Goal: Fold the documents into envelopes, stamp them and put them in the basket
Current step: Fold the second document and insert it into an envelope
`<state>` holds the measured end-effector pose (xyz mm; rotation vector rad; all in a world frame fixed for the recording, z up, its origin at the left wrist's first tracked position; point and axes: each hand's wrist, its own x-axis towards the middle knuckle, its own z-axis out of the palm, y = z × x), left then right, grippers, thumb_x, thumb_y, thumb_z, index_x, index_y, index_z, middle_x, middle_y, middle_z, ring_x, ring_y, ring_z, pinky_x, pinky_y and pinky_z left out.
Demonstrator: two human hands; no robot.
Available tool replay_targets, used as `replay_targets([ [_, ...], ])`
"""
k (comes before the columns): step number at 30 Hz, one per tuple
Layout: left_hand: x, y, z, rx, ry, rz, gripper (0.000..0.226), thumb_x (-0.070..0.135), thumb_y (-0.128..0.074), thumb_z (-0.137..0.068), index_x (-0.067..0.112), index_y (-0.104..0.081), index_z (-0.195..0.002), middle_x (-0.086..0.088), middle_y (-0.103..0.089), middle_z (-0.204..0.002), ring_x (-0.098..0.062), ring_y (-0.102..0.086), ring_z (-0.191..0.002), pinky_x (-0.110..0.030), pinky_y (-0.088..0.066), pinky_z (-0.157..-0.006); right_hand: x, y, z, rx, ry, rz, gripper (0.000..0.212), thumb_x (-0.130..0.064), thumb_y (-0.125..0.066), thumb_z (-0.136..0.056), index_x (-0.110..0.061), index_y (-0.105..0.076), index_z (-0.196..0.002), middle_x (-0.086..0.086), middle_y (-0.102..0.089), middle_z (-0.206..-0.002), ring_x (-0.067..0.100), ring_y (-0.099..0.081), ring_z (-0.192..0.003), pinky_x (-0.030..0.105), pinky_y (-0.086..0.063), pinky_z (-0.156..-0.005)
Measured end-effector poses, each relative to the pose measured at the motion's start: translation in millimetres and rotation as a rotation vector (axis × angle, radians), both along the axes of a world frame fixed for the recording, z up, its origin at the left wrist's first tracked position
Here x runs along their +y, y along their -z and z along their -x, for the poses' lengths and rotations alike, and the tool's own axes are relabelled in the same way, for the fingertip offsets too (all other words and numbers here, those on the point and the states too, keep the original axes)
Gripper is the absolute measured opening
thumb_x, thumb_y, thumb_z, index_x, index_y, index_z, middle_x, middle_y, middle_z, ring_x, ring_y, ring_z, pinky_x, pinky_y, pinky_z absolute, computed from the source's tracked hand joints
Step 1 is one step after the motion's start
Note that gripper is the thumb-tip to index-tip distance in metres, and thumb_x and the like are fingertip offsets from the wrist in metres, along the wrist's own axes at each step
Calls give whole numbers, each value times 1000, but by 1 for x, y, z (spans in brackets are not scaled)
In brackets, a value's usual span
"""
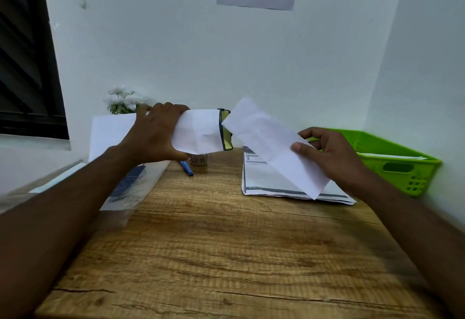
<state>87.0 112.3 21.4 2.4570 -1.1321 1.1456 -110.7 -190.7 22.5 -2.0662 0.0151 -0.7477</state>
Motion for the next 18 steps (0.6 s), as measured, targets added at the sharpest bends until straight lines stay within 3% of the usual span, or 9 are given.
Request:
replay_targets([
  [13, -5, -5, 12, -31, 85, -51, 98, 71, -61, -52, 23, -40, -135, 1, -50, -118, -21, -45, -110, -42, -27, -94, -4, -1, 3, 99, -23, 160, 4, -19, -70, -88, -19, -72, -92, 10, -74, -72, 14, -65, -60, 27, -42, -56],
  [18, -13, -6, 23, -66, 138, -145, 100, 72, -61, -54, 22, -37, -137, 3, -49, -122, -18, -43, -115, -46, -22, -103, -8, -2, 7, 174, -69, 174, 6, -16, -72, -87, -21, -73, -91, -4, -73, -66, 5, -63, -56, 18, -44, -50],
])
